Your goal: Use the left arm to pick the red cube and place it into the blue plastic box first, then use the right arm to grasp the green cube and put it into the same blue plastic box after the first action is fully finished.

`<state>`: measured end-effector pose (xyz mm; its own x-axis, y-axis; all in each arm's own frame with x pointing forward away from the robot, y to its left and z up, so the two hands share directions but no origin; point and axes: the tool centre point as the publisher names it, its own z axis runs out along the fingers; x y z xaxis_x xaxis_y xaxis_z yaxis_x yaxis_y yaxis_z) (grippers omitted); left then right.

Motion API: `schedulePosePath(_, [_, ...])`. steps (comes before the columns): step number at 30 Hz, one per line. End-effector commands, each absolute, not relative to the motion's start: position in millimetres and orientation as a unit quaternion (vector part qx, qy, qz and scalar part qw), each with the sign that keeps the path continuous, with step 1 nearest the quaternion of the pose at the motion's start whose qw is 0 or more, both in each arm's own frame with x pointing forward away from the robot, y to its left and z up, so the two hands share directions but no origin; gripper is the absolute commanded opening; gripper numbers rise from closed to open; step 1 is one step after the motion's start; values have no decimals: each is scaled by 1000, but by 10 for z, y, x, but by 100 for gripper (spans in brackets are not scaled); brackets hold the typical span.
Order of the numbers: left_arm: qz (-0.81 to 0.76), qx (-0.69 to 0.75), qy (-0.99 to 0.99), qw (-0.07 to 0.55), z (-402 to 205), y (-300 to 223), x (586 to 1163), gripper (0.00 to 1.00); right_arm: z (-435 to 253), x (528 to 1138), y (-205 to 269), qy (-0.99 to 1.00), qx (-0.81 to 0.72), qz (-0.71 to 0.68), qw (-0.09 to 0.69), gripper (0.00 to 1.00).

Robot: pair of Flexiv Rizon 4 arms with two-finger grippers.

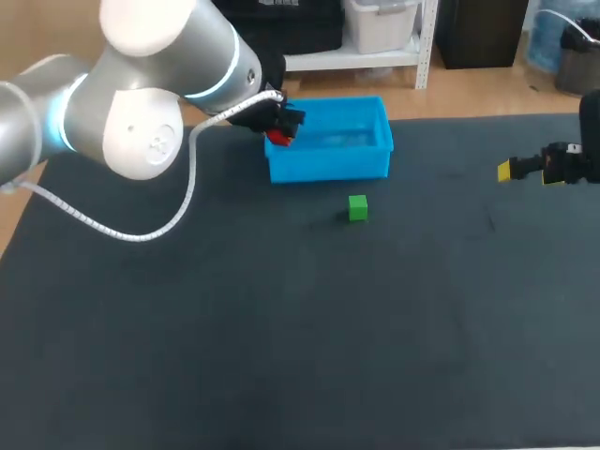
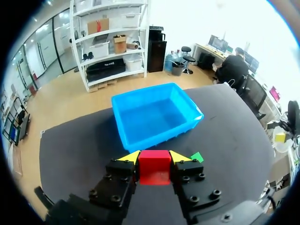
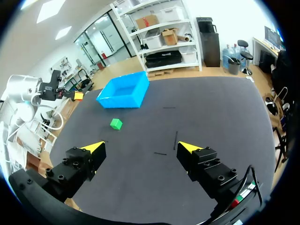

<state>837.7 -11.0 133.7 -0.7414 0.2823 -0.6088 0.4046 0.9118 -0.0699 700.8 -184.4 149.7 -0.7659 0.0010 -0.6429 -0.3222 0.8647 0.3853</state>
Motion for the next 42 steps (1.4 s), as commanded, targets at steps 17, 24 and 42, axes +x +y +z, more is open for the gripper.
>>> schedulePosePath(17, [-124,218,917,311,1102,-318,9194,0,1499,7005,-1847,907,-89,244,330,100])
schedulePosePath(24, [-120,217,918,310,1029,-400,9400,0,1499,7005,-1847,907,-89,244,330,100])
schedulePosePath(42, [-121,212,931,273,663,-449,9563,0,1499,7005,-1847,907,-89,244,330,100])
